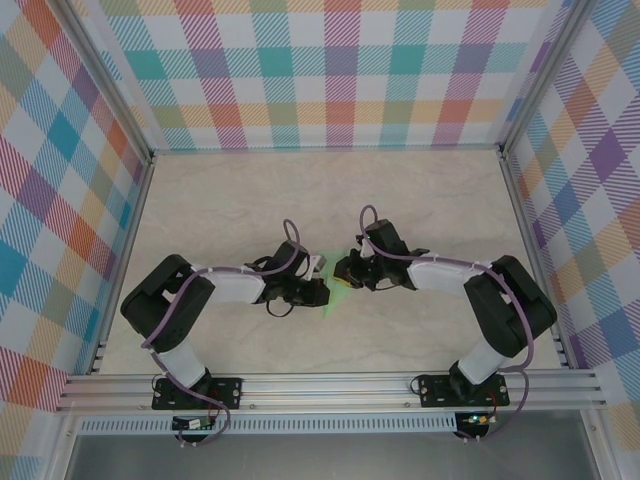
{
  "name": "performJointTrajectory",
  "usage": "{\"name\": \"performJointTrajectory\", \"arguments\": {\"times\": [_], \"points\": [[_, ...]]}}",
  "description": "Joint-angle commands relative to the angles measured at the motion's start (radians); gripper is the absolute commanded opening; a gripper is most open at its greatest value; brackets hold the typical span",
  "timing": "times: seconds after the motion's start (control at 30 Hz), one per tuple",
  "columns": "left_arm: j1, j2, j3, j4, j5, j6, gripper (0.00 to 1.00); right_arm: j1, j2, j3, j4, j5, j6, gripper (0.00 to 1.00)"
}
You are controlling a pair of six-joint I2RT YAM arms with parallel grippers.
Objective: Fold a paper plane with a square sheet of paper (pick it up from the middle)
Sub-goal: Fourth fold the wing at the center of the table.
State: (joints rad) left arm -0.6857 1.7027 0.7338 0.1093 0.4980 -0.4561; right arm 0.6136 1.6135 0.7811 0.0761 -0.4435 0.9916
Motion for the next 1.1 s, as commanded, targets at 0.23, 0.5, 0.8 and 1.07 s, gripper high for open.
{"name": "performJointTrajectory", "arguments": {"times": [0.23,0.5,0.8,1.07], "points": [[0.049,0.033,-0.05,0.1,0.097,-0.052,0.07,0.014,0.075,0.062,0.036,0.036,0.044,0.12],[0.091,0.046,-0.073,0.15,0.157,-0.097,0.07,0.014,0.114,0.079,0.048,0.04,0.058,0.12],[0.115,0.054,-0.071,0.181,0.209,-0.121,0.07,0.014,0.035,0.076,-0.01,0.085,0.014,0.14],[0.128,0.063,-0.073,0.198,0.21,-0.169,0.06,0.025,0.11,0.106,0.053,0.009,0.03,0.13]]}}
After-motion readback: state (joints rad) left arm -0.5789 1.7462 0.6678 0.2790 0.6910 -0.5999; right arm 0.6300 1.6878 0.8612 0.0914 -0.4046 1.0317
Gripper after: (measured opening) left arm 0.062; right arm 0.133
